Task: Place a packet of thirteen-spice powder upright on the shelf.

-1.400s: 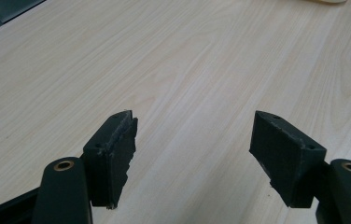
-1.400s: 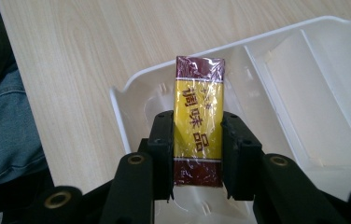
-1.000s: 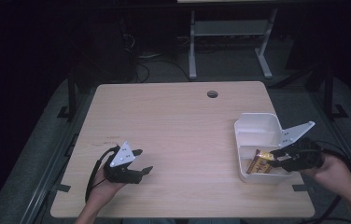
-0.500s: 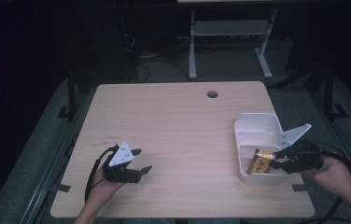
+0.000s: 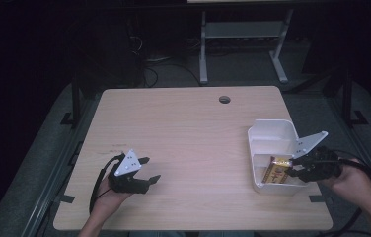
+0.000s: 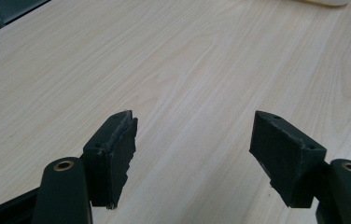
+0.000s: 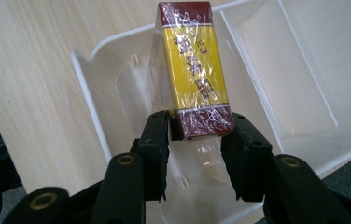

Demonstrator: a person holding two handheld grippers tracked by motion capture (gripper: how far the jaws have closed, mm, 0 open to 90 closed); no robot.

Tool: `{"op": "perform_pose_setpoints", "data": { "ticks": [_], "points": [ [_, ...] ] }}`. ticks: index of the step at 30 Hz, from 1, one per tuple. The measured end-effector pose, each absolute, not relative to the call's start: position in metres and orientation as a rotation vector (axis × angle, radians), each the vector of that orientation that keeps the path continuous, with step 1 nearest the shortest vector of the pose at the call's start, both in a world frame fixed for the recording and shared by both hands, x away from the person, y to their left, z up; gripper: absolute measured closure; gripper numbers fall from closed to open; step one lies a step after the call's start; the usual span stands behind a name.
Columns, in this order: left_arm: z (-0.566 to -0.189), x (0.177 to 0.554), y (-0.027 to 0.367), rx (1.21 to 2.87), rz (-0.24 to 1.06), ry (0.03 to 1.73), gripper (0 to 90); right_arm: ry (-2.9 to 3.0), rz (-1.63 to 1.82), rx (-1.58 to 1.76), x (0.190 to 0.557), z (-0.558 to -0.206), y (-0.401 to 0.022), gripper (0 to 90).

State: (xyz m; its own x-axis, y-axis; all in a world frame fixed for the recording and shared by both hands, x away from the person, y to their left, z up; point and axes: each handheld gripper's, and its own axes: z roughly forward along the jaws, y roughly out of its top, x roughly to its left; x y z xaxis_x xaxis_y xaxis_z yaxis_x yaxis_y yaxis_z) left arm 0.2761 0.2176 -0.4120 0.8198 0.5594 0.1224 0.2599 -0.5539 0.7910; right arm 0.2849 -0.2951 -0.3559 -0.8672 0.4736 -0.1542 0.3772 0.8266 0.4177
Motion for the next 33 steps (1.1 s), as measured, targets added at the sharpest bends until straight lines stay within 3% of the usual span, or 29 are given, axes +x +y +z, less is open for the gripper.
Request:
{"op": "perform_pose_setpoints", "data": {
  "ticks": [33],
  "points": [
    [-0.413,0.276,0.218,2.174,0.465,0.602,29.8,2.636,0.87,0.671,0.264,-0.331,-0.307,52.0]
  ]
}}
